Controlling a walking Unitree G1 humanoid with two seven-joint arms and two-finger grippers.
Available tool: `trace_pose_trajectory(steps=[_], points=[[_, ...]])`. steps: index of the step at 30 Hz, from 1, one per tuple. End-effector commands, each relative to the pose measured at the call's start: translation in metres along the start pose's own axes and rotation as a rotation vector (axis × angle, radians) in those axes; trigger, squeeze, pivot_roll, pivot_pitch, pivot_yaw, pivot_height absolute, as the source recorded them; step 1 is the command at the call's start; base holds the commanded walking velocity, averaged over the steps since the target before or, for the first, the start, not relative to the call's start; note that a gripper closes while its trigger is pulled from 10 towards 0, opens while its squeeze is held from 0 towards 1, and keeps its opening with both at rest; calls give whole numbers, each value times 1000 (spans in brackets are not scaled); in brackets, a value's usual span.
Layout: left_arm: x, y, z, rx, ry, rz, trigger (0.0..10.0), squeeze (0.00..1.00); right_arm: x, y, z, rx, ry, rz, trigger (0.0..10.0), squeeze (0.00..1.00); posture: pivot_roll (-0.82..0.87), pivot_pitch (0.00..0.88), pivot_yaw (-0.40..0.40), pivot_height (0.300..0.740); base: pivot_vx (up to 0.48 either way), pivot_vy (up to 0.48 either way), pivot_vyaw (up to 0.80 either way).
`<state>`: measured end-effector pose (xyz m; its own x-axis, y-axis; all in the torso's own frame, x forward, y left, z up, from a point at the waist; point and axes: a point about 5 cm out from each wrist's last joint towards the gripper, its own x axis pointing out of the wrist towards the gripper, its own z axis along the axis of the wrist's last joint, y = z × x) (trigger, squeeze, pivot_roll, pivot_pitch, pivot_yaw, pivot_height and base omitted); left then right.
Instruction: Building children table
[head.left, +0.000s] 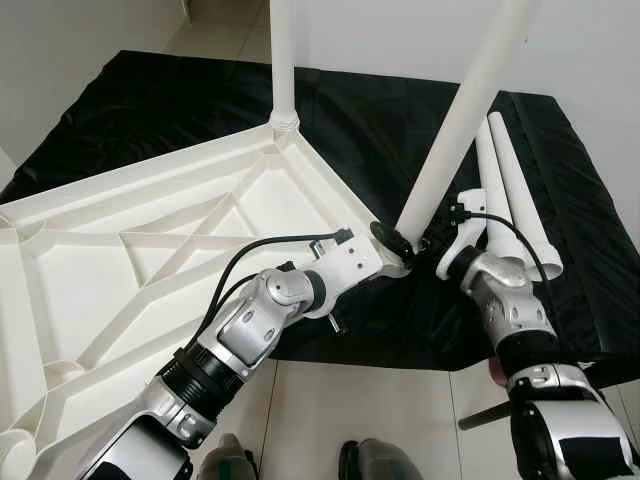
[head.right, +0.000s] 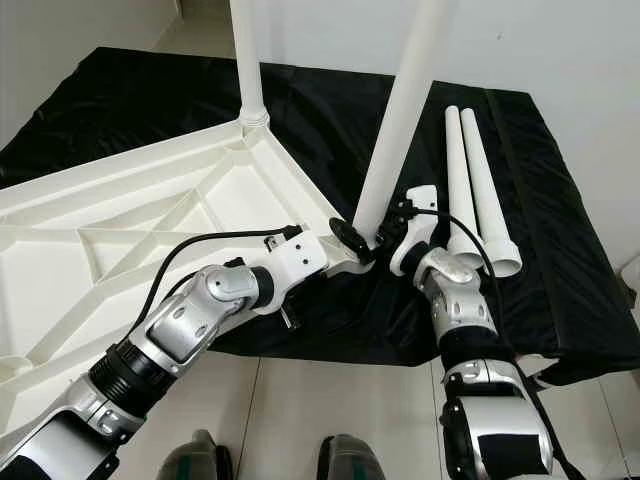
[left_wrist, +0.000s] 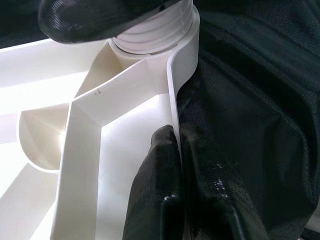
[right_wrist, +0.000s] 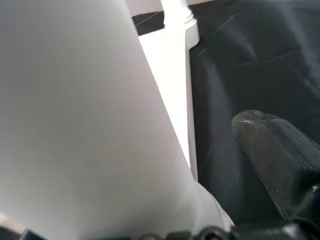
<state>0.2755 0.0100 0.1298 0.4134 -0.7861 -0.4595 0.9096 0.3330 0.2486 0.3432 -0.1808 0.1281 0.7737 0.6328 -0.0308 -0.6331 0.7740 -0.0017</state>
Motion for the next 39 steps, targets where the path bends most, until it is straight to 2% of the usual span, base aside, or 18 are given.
trace_pose_trajectory(steps=[1,7,16,22,23,25,26,29,30,31,33,34,35,38,39], points=[[3,-14,1,26,4,-129,10000,0,3,0,-1,-9,24,26,10000,0,-59,16,-7,740,0,0,0],[3,-13,1,25,4,-127,10000,0,3,-2,-5,-22,61,54,10000,0,-60,19,-8,740,0,0,0],[3,-15,1,27,1,-134,10000,0,6,9,-21,-28,102,96,10000,0,-67,24,-2,740,0,0,0],[3,-15,1,28,1,-136,10000,0,8,11,-22,-29,93,106,10000,0,-67,24,-2,740,0,0,0],[3,-14,1,29,3,-136,10000,0,11,13,-21,-18,72,87,8863,0,-60,25,1,740,0,0,0],[2,-14,1,30,4,-136,10000,0,13,15,-21,-10,57,73,8863,0,-60,25,1,740,0,0,0],[2,-14,1,29,5,-136,10000,0,15,15,-18,2,29,62,8392,0,-59,26,2,740,0,0,0],[2,-14,1,29,6,-136,10000,0,16,16,-17,10,10,55,8392,0,-59,26,2,740,0,0,0],[2,-14,0,27,6,-136,10000,0,18,16,-13,12,-15,55,8863,0,-60,26,2,740,0,0,0],[2,-14,0,27,6,-136,10000,0,18,16,-13,12,-15,55,8863,0,-60,26,2,740,0,0,0],[2,-14,0,28,7,-136,10000,0,20,16,-8,17,-41,49,6549,0,-59,24,1,740,0,0,0],[2,-14,0,28,7,-136,10000,0,20,16,-8,17,-41,49,6549,0,-59,24,1,740,0,0,0],[2,-14,0,28,7,-135,10000,0,21,16,-7,19,-50,42,4392,0,-58,24,1,740,0,0,0],[2,-14,0,29,7,-135,10000,0,22,16,-7,24,-53,39,3922,0,-57,23,0,740,0,0,0],[2,-14,0,28,7,-134,10000,0,22,16,-6,25,-61,30,3098,0,-57,23,0,740,0,0,0]])
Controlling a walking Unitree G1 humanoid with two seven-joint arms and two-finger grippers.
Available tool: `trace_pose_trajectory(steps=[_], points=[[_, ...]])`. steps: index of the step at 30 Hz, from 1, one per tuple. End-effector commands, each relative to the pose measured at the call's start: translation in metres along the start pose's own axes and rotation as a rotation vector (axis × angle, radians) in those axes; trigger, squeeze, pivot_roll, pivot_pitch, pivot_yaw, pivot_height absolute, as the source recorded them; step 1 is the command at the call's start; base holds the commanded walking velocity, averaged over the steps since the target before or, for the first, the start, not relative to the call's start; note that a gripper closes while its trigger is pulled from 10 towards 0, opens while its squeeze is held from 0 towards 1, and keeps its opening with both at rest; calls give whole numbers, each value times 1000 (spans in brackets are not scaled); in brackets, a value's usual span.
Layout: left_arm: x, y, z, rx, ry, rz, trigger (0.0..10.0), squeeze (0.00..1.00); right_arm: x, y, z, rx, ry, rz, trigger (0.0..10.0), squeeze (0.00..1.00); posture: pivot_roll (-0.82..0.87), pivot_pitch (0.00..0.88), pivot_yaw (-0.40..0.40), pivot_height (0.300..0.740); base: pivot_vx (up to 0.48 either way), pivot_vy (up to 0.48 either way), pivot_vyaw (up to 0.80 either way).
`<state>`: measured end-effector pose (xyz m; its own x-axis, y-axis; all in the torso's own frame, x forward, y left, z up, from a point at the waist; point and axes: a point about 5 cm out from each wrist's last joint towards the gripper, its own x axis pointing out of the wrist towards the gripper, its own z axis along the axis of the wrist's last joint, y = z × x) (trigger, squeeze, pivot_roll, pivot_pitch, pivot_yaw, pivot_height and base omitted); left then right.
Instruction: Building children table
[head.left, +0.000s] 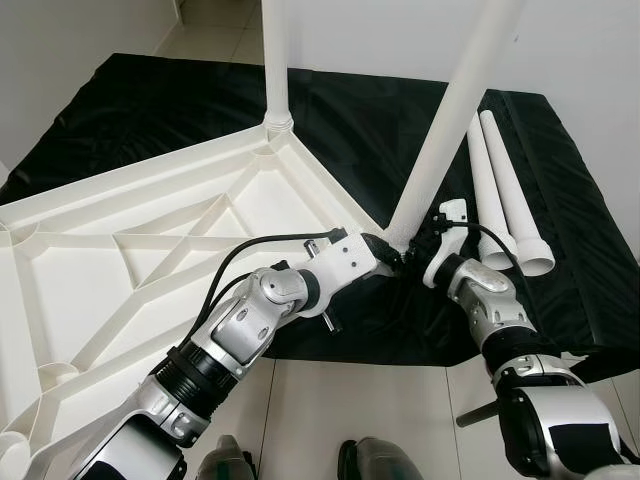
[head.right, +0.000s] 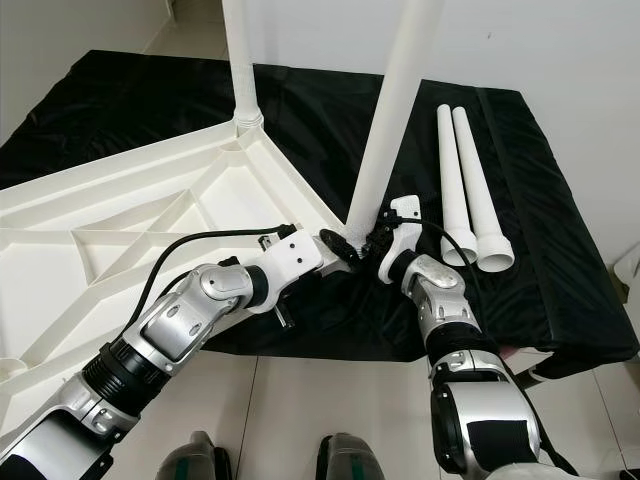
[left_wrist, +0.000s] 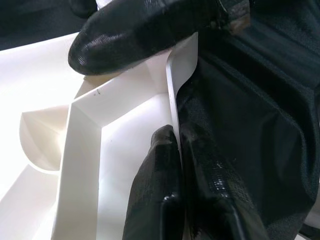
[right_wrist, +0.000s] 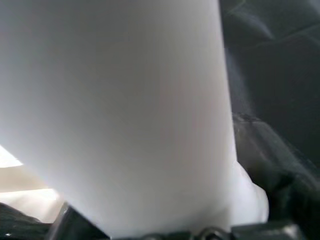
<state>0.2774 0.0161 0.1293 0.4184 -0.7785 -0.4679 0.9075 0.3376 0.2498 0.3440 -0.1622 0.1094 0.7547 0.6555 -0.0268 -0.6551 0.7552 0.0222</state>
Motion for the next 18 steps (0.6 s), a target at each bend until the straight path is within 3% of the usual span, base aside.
trace_pose_trajectory(steps=[1,2,3,14,18], points=[[6,-17,4,30,-4,-139,10000,0,10,1,14,5,-68,-8,941,0,-56,23,-1,740,0,0,0],[6,-17,4,30,-4,-139,10000,0,10,1,14,5,-68,-8,941,0,-56,23,-1,740,0,0,0],[6,-17,4,29,-4,-139,10000,0,10,-1,15,18,-79,-22,0,0,-56,23,-1,740,0,0,0],[5,-19,3,30,-2,-141,10000,0,10,-4,16,61,-85,-92,0,0,-54,23,-6,740,0,0,0],[5,-20,3,26,-3,-139,10000,0,16,9,11,90,-46,-189,0,0,-52,23,-15,740,0,0,0]])
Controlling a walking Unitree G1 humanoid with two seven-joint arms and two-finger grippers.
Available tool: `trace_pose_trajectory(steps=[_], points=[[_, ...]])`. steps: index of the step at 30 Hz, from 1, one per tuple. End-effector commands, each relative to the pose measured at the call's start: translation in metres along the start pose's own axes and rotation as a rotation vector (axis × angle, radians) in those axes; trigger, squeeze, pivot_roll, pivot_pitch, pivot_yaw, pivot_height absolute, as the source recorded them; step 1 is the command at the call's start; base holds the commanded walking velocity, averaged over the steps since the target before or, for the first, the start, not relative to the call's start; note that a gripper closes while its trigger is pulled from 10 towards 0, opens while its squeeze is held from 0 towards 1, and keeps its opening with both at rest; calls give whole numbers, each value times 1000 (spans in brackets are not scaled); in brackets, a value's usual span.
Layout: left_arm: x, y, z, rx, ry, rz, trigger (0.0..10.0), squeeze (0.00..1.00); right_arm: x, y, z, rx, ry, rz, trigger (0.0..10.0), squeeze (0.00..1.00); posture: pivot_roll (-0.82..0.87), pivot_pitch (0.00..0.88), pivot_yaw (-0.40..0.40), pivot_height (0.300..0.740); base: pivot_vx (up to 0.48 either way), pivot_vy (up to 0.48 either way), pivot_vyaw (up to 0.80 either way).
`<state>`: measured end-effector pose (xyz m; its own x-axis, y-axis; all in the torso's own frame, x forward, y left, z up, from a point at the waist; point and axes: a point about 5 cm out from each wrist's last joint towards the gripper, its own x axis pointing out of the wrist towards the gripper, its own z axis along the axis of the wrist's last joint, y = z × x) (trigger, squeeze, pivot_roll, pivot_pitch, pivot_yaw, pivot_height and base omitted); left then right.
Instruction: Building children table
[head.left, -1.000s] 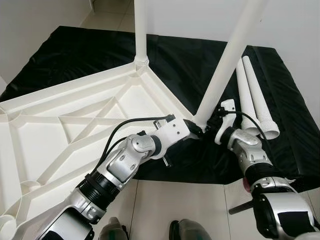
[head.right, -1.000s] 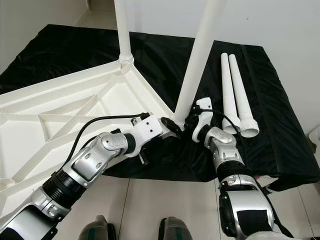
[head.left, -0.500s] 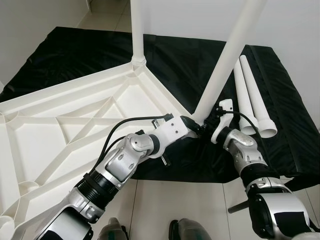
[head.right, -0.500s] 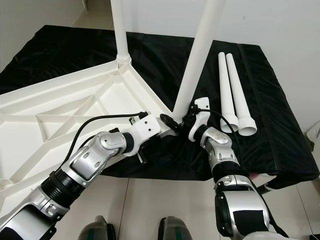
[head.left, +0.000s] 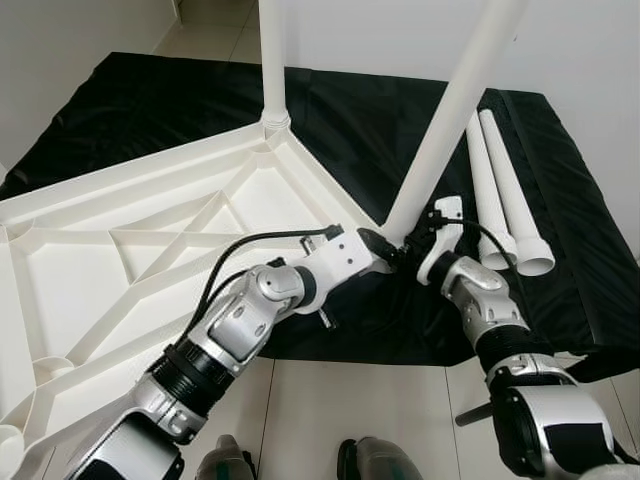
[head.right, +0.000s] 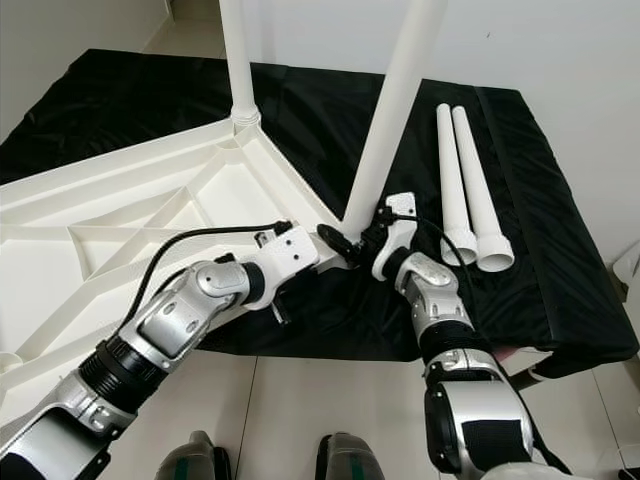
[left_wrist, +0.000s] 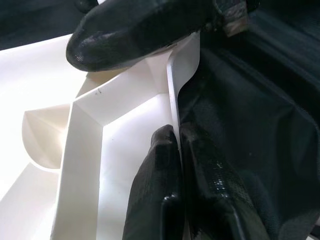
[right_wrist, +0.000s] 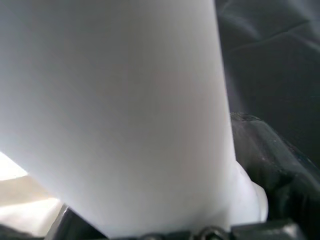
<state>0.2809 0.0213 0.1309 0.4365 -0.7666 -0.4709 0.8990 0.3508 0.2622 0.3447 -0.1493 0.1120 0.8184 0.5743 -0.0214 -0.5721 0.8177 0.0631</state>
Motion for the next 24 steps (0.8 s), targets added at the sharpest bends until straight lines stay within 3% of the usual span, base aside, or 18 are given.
trace_pose_trajectory(steps=[1,2,3,5,6,7,11,16,21,22,23,24], points=[[8,-26,5,21,-13,-159,10000,0,8,4,6,71,-29,-146,0,0,-52,24,-16,740,0,0,0],[8,-26,5,21,-13,-159,10000,0,8,4,6,71,-29,-146,0,0,-52,24,-16,740,0,0,0],[8,-26,5,20,-13,-159,10000,0,8,5,2,95,-26,-238,0,0,-51,22,-17,740,0,0,0],[8,-26,5,20,-13,-159,10000,0,8,5,2,95,-26,-238,0,0,-51,22,-17,740,0,0,0],[7,-26,4,19,-13,-161,10000,0,4,9,-6,85,-14,-417,0,0,-53,22,-16,740,0,0,0],[7,-26,4,19,-13,-161,10000,0,4,9,-6,85,-14,-417,0,0,-53,22,-16,740,0,0,0],[8,-26,4,22,-11,-163,10000,0,-7,19,-20,58,0,-636,0,0,-52,18,-15,740,0,0,0],[8,-26,4,26,-10,-165,10000,0,-6,29,-25,82,11,-632,0,0,-54,11,-11,740,0,0,0],[8,-27,4,27,-8,-170,10000,0,-8,29,-21,92,16,-637,0,0,-55,6,-11,740,0,0,0],[8,-27,4,28,-8,-171,10000,0,-8,30,-20,97,17,-639,2824,0,-55,6,-11,740,0,0,0],[8,-27,4,28,-8,-171,10000,0,-8,30,-20,97,17,-639,2824,0,-55,6,-11,740,0,0,0],[8,-27,4,28,-8,-172,10000,0,-9,30,-19,87,16,-646,10000,0,-56,6,-12,740,0,0,0]])
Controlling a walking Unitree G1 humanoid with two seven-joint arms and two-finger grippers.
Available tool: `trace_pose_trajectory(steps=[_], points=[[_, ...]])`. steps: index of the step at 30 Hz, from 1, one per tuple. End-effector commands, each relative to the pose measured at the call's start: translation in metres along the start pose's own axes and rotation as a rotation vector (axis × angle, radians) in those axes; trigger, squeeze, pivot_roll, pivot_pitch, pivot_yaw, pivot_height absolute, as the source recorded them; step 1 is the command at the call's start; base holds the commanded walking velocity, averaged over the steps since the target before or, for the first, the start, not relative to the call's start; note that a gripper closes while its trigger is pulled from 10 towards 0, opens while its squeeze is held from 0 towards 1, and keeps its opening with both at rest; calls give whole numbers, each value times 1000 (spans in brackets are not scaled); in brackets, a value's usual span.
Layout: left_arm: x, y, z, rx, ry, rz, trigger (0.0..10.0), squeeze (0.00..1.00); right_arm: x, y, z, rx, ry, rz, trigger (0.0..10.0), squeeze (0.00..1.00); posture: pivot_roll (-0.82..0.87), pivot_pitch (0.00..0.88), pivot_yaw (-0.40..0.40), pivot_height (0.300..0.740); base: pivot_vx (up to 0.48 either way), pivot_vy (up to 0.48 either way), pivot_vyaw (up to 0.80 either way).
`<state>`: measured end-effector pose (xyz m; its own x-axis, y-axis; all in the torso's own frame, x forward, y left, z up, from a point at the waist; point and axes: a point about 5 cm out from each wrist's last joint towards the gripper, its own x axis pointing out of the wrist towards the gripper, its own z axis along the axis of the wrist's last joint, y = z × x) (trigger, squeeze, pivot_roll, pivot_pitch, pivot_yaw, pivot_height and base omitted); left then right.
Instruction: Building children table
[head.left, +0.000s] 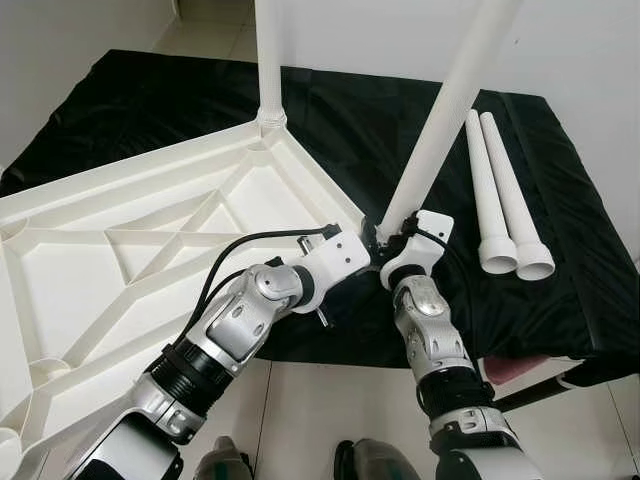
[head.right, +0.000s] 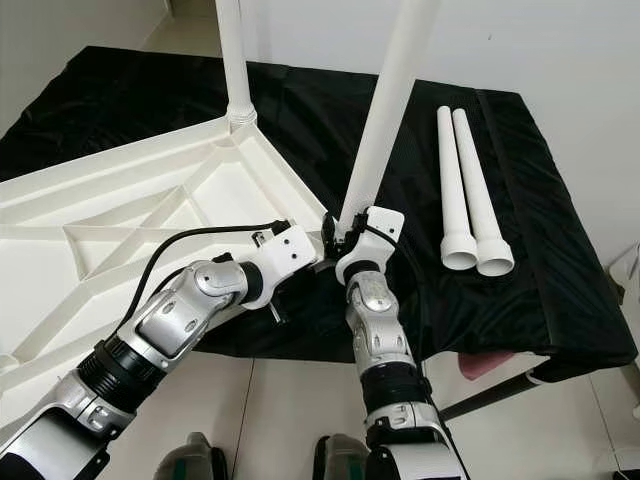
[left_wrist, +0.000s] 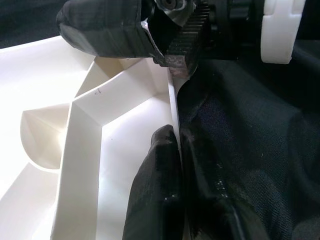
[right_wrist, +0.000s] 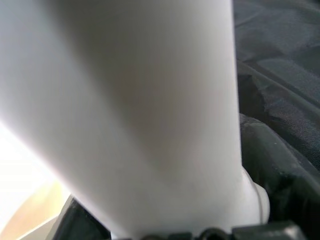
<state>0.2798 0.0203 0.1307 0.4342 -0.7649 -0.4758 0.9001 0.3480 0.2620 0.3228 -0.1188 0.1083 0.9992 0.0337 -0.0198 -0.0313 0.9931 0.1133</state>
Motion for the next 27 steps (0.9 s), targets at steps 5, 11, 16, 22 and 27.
trace_pose_trajectory(steps=[5,11,16,22,27], points=[[8,-26,4,28,-13,-169,10000,0,-5,-10,-8,28,49,-67,10000,1000,-54,5,-12,740,0,0,0],[7,-25,3,26,-9,-165,10000,0,1,-20,12,40,-45,-30,10000,0,-48,3,-14,740,0,0,0],[7,-25,3,24,-8,-162,10000,0,6,-19,25,115,-82,73,10000,0,-45,4,-16,740,0,0,0],[7,-24,3,21,-8,-158,10000,0,13,-17,38,50,-105,279,10000,0,-46,9,-14,740,0,0,0],[8,-22,7,41,-14,-162,10000,0,15,-19,35,-113,-57,551,10000,0,-50,17,-4,740,0,0,0]])
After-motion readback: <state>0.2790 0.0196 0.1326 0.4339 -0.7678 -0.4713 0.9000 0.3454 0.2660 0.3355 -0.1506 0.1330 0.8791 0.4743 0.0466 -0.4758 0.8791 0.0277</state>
